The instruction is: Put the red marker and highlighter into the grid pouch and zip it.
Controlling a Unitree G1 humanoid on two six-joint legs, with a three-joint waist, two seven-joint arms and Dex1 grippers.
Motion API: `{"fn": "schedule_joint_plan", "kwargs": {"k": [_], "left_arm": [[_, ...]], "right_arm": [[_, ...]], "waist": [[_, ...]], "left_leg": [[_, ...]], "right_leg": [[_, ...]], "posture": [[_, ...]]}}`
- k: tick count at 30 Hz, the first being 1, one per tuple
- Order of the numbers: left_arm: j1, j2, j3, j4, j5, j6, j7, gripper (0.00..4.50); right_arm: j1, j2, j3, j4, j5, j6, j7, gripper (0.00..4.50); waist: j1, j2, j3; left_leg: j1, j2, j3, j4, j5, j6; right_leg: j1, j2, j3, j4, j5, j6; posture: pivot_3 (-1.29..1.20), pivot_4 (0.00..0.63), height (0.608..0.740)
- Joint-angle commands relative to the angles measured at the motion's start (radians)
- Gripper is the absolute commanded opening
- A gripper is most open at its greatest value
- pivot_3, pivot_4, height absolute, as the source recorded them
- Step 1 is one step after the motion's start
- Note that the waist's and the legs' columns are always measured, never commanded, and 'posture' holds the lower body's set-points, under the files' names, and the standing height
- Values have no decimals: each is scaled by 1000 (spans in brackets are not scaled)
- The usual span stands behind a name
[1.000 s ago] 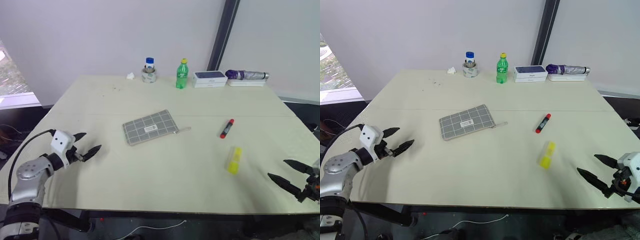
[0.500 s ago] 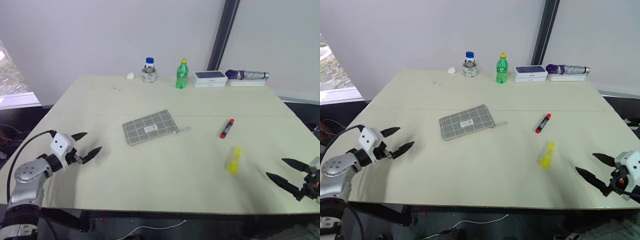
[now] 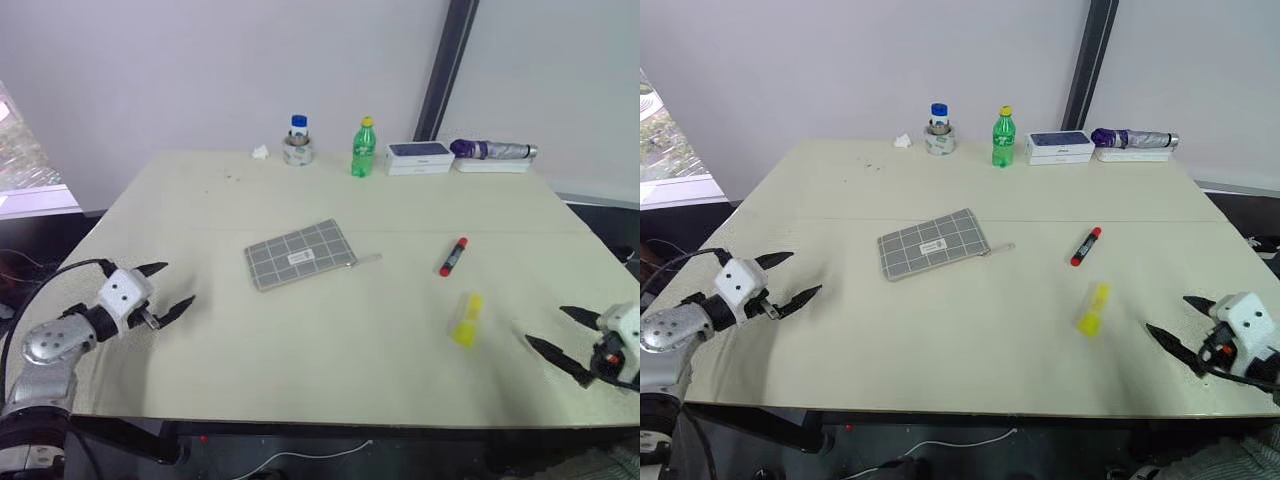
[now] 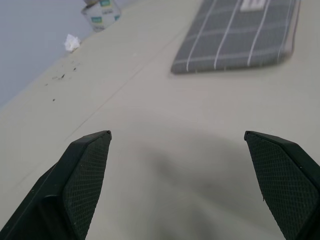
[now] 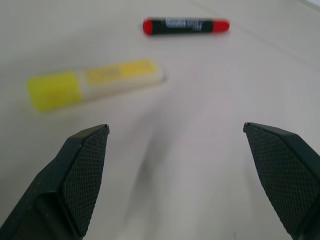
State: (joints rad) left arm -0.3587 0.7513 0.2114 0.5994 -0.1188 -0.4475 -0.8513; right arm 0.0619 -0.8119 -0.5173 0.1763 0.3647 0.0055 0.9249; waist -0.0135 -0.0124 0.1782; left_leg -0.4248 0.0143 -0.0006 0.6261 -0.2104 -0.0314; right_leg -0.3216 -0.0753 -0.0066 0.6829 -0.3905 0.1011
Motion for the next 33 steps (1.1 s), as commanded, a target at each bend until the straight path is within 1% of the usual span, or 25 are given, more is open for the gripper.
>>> {"fn": "schedule_joint_plan", "kwargs": {"k": [1, 2, 3, 5, 7, 10, 12, 14, 15, 17, 19, 23, 26, 27, 28, 30, 33], "left_arm": [[-82, 7, 6, 61, 42, -62, 97, 4500], [-106, 11, -19, 92, 84, -115, 114, 4500], [-142, 4, -57, 133, 135, -187, 134, 4500], [-199, -14, -112, 206, 188, -278, 137, 4500], [-242, -31, -164, 269, 218, -369, 117, 4500], [-310, -26, -258, 345, 344, -527, 181, 4500], [-351, -19, -301, 399, 400, -588, 217, 4500], [-381, -7, -334, 449, 448, -621, 254, 4500], [-390, -1, -346, 469, 461, -636, 265, 4500], [-402, 7, -367, 504, 483, -654, 288, 4500], [-412, 2, -392, 531, 525, -664, 350, 4500], [-438, -16, -481, 551, 673, -658, 528, 4500], [-465, -31, -521, 571, 728, -644, 624, 4500], [-474, -38, -531, 577, 740, -637, 649, 4500], [-483, -41, -540, 584, 750, -633, 669, 4500], [-496, -46, -561, 592, 768, -630, 699, 4500], [-512, -46, -584, 596, 778, -639, 710, 4500]], "right_arm": [[-69, 25, 47, -106, 9, 44, -70, 4463], [-123, 45, 95, -113, -15, 76, -108, 4463], [-234, 100, 167, -88, -53, 95, -171, 4463], [-404, 193, 270, -18, -116, 99, -254, 4463], [-517, 264, 364, 69, -209, 69, -307, 4463], [-674, 329, 477, 266, -351, 11, -420, 4463], [-752, 371, 502, 372, -375, -36, -465, 4463], [-813, 400, 523, 456, -397, -86, -492, 4463], [-837, 413, 527, 489, -402, -105, -502, 4463], [-883, 429, 534, 567, -425, -132, -545, 4463], [-925, 431, 559, 672, -474, -145, -605, 4463], [-1006, 451, 590, 838, -539, -164, -712, 4463], [-1044, 472, 607, 919, -561, -191, -732, 4463], [-1052, 486, 591, 938, -539, -194, -707, 4463], [-1057, 500, 576, 949, -516, -201, -679, 4237], [-1070, 519, 586, 971, -531, -209, -690, 3687], [-1099, 553, 588, 995, -543, -218, -727, 2123]], "waist": [[0, 0, 0], [0, 0, 0], [-1, 0, 0], [-10, -1, 0], [-6, 0, 0], [2, 0, 0], [7, 0, 0], [4, 0, 0], [1, 0, 0], [-5, 0, 0], [-7, 0, 0], [0, 0, 0], [0, 0, -1], [0, 0, -1], [0, 0, -1], [-1, 0, -1], [-2, 0, -1]], "left_leg": [[0, 0, 0, 0, 0, 0], [0, 0, 0, 0, 0, 0], [0, 0, 0, 0, 0, 0], [0, 0, 1, 1, 0, 0], [0, 0, 1, 0, 2, -2], [-4, 0, 1, -1, 4, -7], [-9, -1, 2, -1, 5, -8], [-18, -1, 1, 2, 5, -8], [-20, -1, 1, 3, 5, -8], [-19, -2, 2, 3, 5, -8], [-18, -2, 2, 3, 5, -8], [-17, -1, 2, 3, 6, -8], [-17, -2, 2, 4, 6, -8], [-17, -2, 2, 4, 6, -8], [-16, -2, 2, 5, 6, -8], [-16, -2, 2, 4, 6, -8], [-16, -2, 2, 5, 6, -9]], "right_leg": [[0, 0, 0, 0, 0, 0], [0, 1, 0, 1, 0, 0], [0, 1, 0, 0, 0, 0], [-1, 2, -1, 1, 0, 0], [-2, 3, 0, 3, 1, 1], [-8, 3, 0, 3, 1, 1], [-13, 2, 0, 2, 1, 1], [-20, 2, 0, 3, 1, 1], [-22, 1, 0, 3, 1, 1], [-22, 1, 0, 3, 1, 1], [-21, 1, 0, 6, 1, 1], [-21, 1, 0, 7, 1, 1], [-21, 0, 0, 9, 1, 1], [-21, 0, 0, 10, 1, 1], [-21, 0, 0, 10, 1, 1], [-21, 0, 0, 11, 1, 1], [-22, 0, 0, 13, 1, 1]], "posture": [[0, 150, 740], [0, 150, 740], [0, 150, 740], [0, 150, 740], [0, 150, 740], [0, 150, 740], [0, 150, 740], [0, 150, 740], [0, 150, 740], [0, 150, 740], [0, 150, 740], [0, 150, 740], [0, 150, 740], [0, 150, 740], [0, 150, 740], [0, 150, 740], [0, 150, 740]]}}
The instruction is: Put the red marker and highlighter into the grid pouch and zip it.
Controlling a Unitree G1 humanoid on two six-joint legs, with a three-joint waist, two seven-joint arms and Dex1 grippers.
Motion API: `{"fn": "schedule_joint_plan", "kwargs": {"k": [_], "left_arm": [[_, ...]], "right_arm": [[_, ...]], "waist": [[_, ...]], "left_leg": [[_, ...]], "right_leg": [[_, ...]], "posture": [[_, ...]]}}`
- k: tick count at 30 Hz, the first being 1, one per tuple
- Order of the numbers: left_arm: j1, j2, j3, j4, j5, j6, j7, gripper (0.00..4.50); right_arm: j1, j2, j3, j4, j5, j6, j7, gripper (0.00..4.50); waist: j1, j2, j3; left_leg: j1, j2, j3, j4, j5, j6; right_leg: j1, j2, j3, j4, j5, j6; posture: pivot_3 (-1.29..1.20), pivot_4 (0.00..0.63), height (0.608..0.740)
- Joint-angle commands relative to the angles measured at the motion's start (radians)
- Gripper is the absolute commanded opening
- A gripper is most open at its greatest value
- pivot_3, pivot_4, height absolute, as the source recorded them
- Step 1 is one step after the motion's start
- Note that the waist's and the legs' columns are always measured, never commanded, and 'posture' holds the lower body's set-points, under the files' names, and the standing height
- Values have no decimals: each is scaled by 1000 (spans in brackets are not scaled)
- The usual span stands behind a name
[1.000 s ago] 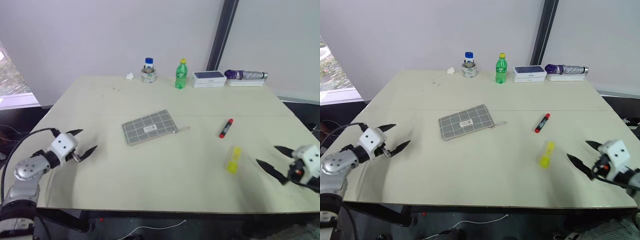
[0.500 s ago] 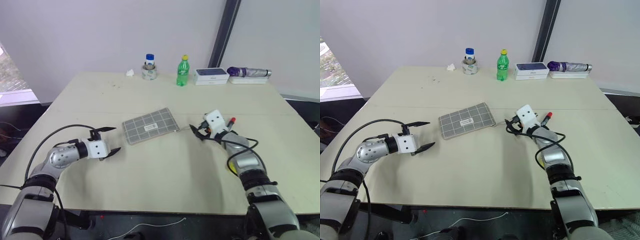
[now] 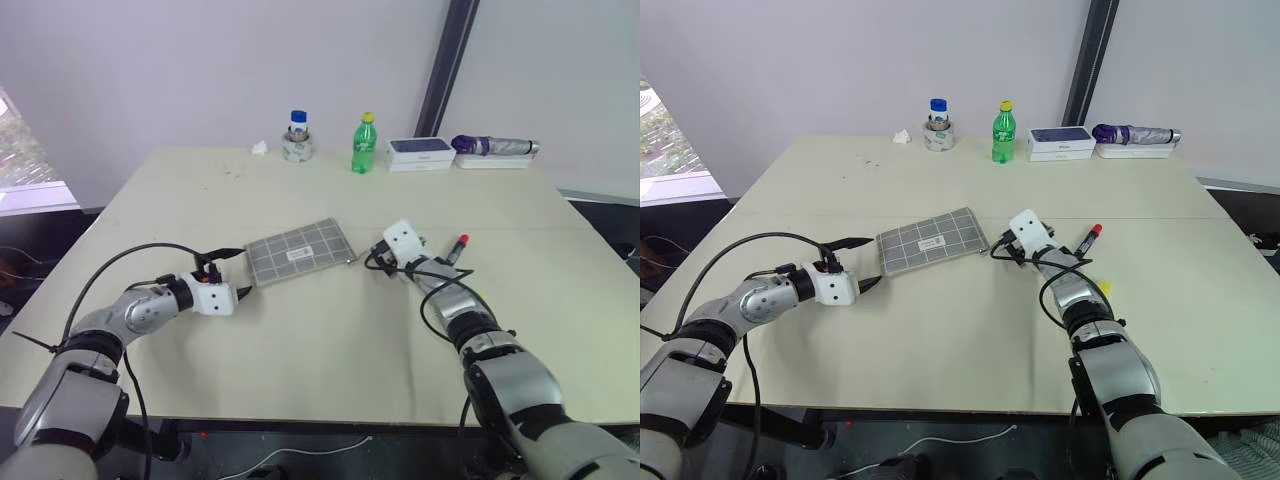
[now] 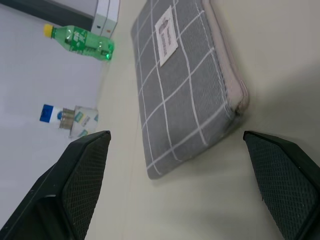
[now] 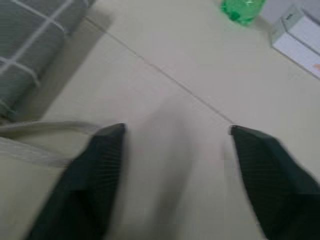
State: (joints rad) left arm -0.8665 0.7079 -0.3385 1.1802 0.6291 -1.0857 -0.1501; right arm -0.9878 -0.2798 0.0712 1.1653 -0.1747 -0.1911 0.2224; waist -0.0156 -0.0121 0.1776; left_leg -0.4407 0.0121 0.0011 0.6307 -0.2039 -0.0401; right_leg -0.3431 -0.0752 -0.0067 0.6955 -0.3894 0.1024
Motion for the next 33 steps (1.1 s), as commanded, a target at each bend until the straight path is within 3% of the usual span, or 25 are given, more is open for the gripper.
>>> {"fn": "schedule_joint_plan", "kwargs": {"k": [1, 4, 10, 16, 23, 25, 31, 32, 33], "left_arm": [[-7, -2, -41, 17, 33, -2, 14, 4500], [-11, -5, -59, 22, 43, 2, 29, 4500], [-19, 24, -123, 21, 119, 11, 117, 4500], [-43, -18, -159, 34, 141, 25, 163, 4500], [-32, -53, -145, 66, 84, -2, 78, 4500], [-28, -65, -130, 78, 46, -13, 19, 3623], [-18, -80, -95, 79, -37, -10, -92, 433], [-15, -81, -87, 77, -51, -7, -110, 13], [-11, -82, -71, 77, -78, -6, -134, 13]], "right_arm": [[-56, 28, 8, 15, -13, -22, -32, 1622], [-65, 27, 58, 37, -74, -44, -62, 92], [-74, 31, 76, 49, -92, -69, -66, 35], [-65, 65, 80, 39, -82, -91, -31, 35], [-38, 94, 87, 14, -83, -119, 0, 35], [-35, 92, 83, 16, -80, -118, 5, 0], [-38, 81, 73, 15, -75, -116, 2, 0], [-38, 79, 74, 14, -76, -117, 2, 0], [-38, 78, 72, 12, -74, -114, 3, 0]], "waist": [[-1, 0, 0], [2, 0, 0], [0, 0, 0], [1, 1, -1], [5, 1, -1], [5, 2, -1], [1, 4, -3], [1, 4, -3], [0, 4, -3]], "left_leg": [[0, 0, 0, 0, 0, 0], [0, 0, 0, 0, 0, -1], [0, -1, 0, 0, 0, -1], [0, -1, 0, 0, 1, -1], [0, -2, 0, 0, 1, -1], [0, -2, 0, 0, 1, -1], [0, -2, 1, 0, 1, -1], [0, -2, 1, 0, 1, -1], [0, -2, 1, 0, 1, -1]], "right_leg": [[0, 0, 0, 0, 0, 0], [-2, 0, 0, 2, 0, 0], [-2, -1, 0, 3, 0, 0], [-2, -1, 0, 3, 0, 0], [-2, -2, 0, 3, 0, 0], [-2, -2, 0, 3, 0, 0], [-2, -2, 0, 3, 0, 0], [-2, -2, 0, 3, 0, 0], [-2, -2, 0, 3, 0, 0]], "posture": [[0, 150, 740], [0, 150, 740], [0, 150, 740], [0, 150, 740], [0, 150, 740], [0, 150, 740], [0, 150, 740], [0, 150, 740], [0, 150, 740]]}}
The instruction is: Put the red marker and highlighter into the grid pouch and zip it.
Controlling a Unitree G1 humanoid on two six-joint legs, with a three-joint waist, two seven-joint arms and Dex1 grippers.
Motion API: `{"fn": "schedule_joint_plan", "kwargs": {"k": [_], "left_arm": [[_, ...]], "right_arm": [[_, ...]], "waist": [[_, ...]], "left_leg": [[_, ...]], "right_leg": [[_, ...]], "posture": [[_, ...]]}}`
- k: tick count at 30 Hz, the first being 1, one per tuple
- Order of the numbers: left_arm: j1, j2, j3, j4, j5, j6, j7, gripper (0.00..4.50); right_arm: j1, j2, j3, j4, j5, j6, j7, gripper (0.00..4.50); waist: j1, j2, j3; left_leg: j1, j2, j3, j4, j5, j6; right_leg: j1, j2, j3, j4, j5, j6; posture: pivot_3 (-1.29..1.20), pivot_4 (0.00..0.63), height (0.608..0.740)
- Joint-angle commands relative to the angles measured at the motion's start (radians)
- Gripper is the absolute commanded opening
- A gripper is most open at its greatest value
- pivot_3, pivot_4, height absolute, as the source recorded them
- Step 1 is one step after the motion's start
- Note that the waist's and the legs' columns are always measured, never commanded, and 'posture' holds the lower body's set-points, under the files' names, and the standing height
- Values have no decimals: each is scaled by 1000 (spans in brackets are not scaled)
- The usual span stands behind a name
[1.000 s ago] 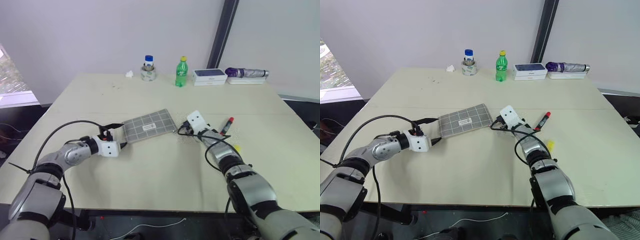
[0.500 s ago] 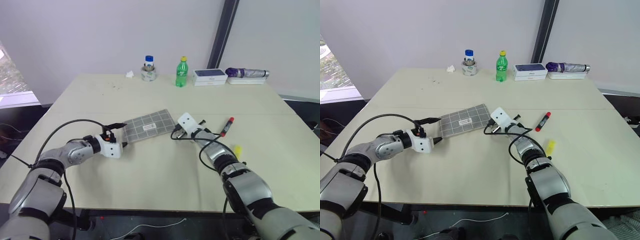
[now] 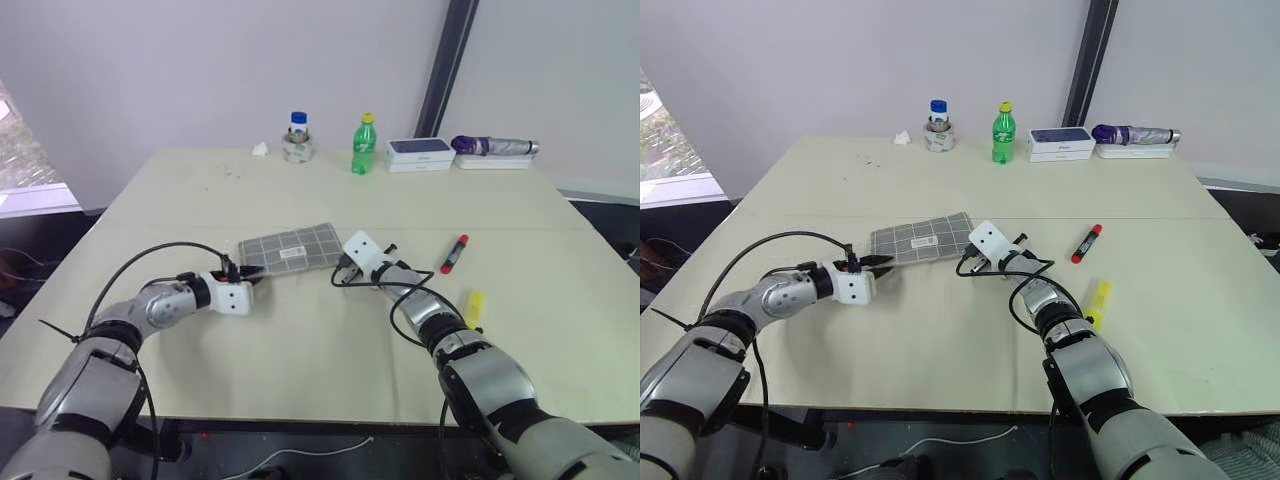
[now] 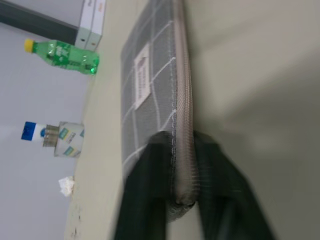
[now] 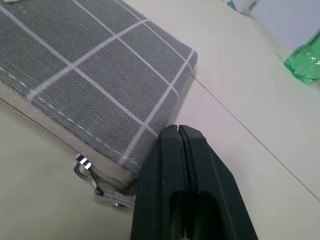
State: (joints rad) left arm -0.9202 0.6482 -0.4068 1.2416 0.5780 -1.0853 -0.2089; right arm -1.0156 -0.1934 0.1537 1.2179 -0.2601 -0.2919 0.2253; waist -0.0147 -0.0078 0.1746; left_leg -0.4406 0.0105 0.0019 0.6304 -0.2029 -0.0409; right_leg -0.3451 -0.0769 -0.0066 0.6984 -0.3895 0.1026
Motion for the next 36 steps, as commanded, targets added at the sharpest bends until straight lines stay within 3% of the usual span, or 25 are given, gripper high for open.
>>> {"fn": "schedule_joint_plan", "kwargs": {"k": [1, 5, 8, 15, 19, 22, 27, 36], "left_arm": [[46, -25, 14, 15, -55, -3, -103, 13], [68, -46, 106, 5, -198, 26, -232, 13], [85, -56, 160, -34, -296, 35, -326, 0], [176, -64, 279, -242, -525, 170, -483, 0], [269, -56, 328, -483, -601, 314, -485, 0], [326, -61, 348, -661, -626, 437, -469, 0], [381, -71, 348, -859, -622, 569, -453, 0], [397, -87, 343, -985, -589, 640, -426, 0]], "right_arm": [[-9, -9, -13, -42, 13, -11, -1, 0], [0, -34, -34, -81, 38, -18, 15, 0], [52, -74, -61, -191, 90, -19, 111, 881], [326, -193, -159, -821, 260, 269, 265, 4463], [560, -261, -153, -1254, 371, 445, 380, 4463], [679, -319, -137, -1423, 409, 527, 451, 4463], [638, -287, -116, -1383, 307, 519, 324, 4463], [541, -173, -165, -1273, 388, 654, 243, 4463]], "waist": [[-2, 0, 0], [-4, 0, 0], [-4, 0, 0], [-3, 0, 0], [-4, 0, 0], [-3, 0, 0], [-2, 0, 0], [2, -1, 0]], "left_leg": [[0, 0, 0, 0, 0, 0], [0, 0, 0, 0, 0, 0], [0, 0, 0, 0, 0, 0], [-3, 1, 0, 1, 0, 0], [-3, 2, 0, 1, 0, 0], [-3, 2, 0, 1, 0, 0], [0, 2, -2, 2, -1, 1], [0, 3, -2, 2, 0, 0]], "right_leg": [[0, 0, 0, 0, 0, 0], [0, 0, 0, 0, 0, 0], [0, 0, 0, 0, 0, 0], [-3, 0, 0, 0, 0, 0], [-3, 0, 0, 0, 0, 0], [-2, 1, 0, 0, 0, 0], [1, 3, 0, 0, 0, 0], [2, 4, 0, -1, 0, 0]], "posture": [[0, 150, 740], [0, 150, 740], [0, 150, 740], [0, 150, 740], [0, 150, 740], [0, 150, 740], [0, 150, 740], [0, 150, 740]]}}
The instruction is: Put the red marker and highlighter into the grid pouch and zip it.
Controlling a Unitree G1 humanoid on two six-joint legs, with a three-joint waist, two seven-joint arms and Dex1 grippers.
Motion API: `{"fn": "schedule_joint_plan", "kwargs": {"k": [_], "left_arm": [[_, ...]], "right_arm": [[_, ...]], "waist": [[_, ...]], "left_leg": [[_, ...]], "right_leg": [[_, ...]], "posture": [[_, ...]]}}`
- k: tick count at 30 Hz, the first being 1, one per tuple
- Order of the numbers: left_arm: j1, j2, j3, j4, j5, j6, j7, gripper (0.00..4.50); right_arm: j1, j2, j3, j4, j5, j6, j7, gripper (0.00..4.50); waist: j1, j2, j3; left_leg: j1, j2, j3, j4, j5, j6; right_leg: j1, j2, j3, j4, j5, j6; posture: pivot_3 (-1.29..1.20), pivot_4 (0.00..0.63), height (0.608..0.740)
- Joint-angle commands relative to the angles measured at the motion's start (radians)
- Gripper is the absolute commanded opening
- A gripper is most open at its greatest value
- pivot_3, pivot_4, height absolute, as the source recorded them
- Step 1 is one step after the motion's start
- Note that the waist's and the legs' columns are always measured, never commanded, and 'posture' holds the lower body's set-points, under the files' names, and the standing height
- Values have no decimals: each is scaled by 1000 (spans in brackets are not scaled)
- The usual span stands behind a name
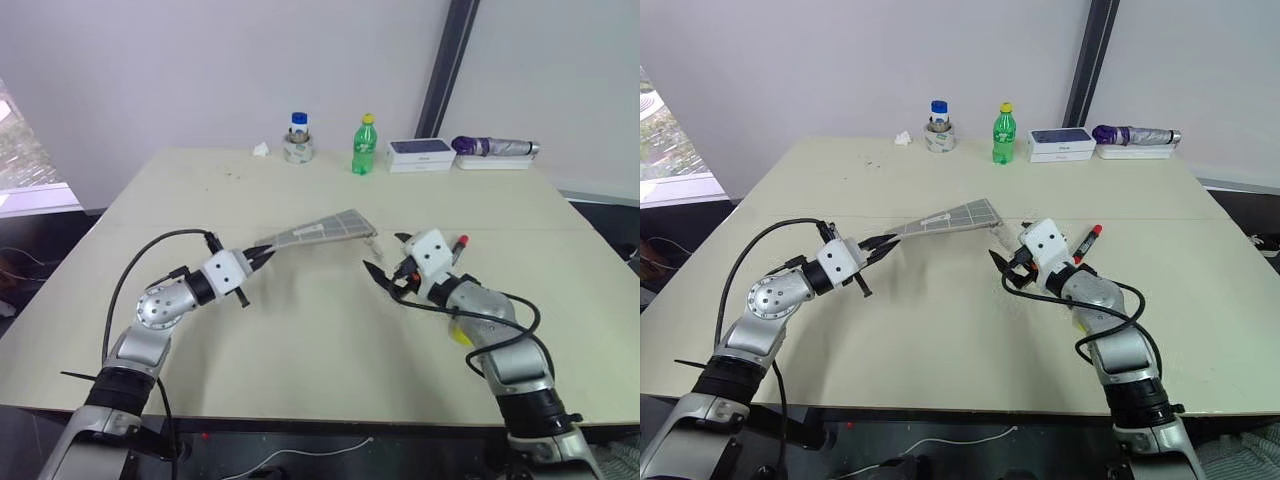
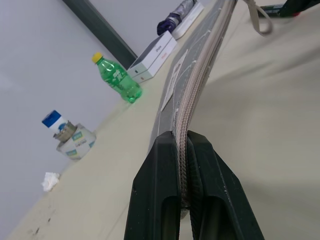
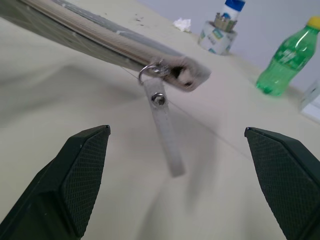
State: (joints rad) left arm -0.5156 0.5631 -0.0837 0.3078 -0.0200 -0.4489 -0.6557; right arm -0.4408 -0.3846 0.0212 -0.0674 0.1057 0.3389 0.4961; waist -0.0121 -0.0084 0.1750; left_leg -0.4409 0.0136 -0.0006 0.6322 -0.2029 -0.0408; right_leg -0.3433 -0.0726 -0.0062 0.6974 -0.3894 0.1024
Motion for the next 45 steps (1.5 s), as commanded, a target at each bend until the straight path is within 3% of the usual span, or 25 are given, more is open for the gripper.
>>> {"fn": "schedule_joint_plan", "kwargs": {"k": [1, 15, 18, 23, 24, 36, 45], "left_arm": [[-9, -4, 20, -57, 10, 9, 23, 0], [-6, -13, 23, -77, 3, 18, 20, 0], [-6, -17, 21, -77, 2, 19, 20, 0], [-2, -33, 10, -74, 18, 24, 33, 0], [0, -36, 8, -75, 22, 26, 35, 0], [79, -99, -91, -116, 212, 61, 119, 0], [31, -140, -98, -109, 201, 92, 122, 0]], "right_arm": [[-44, 25, -33, 32, 20, 30, -38, 4463], [-94, 135, -72, 98, 126, 75, -71, 4463], [-105, 150, -87, 99, 157, 90, -76, 3176], [-108, 95, 17, 91, 31, 76, -78, 401], [-110, 96, 24, 88, 27, 86, -81, 67], [-164, 150, 195, -2, -55, 176, -87, 67], [-127, 91, 349, -6, -168, 90, 0, 67]], "waist": [[-1, 0, 0], [-1, 0, 0], [-1, 0, 0], [-2, 0, 0], [-2, 0, 0], [-2, 0, 0], [-1, 0, 0]], "left_leg": [[0, 0, 0, 0, 0, 0], [0, 0, 0, 0, 0, 0], [0, 0, 0, 0, 0, 1], [0, 0, 0, -1, -1, 1], [0, 0, 0, -1, -1, 1], [-1, 0, 0, -1, -1, 1], [-1, 0, 0, -1, -3, 4]], "right_leg": [[0, 0, 0, 0, 0, 0], [0, 0, 0, 0, 0, 0], [0, 0, 0, 0, 0, 0], [-1, 0, 0, 0, 0, 0], [-1, 0, 0, 0, 0, 0], [-2, 1, 1, 1, 0, 0], [-2, 0, 1, 1, 0, 0]], "posture": [[0, 150, 740], [0, 150, 740], [0, 150, 740], [0, 150, 740], [0, 150, 740], [0, 150, 740], [0, 150, 740]]}}
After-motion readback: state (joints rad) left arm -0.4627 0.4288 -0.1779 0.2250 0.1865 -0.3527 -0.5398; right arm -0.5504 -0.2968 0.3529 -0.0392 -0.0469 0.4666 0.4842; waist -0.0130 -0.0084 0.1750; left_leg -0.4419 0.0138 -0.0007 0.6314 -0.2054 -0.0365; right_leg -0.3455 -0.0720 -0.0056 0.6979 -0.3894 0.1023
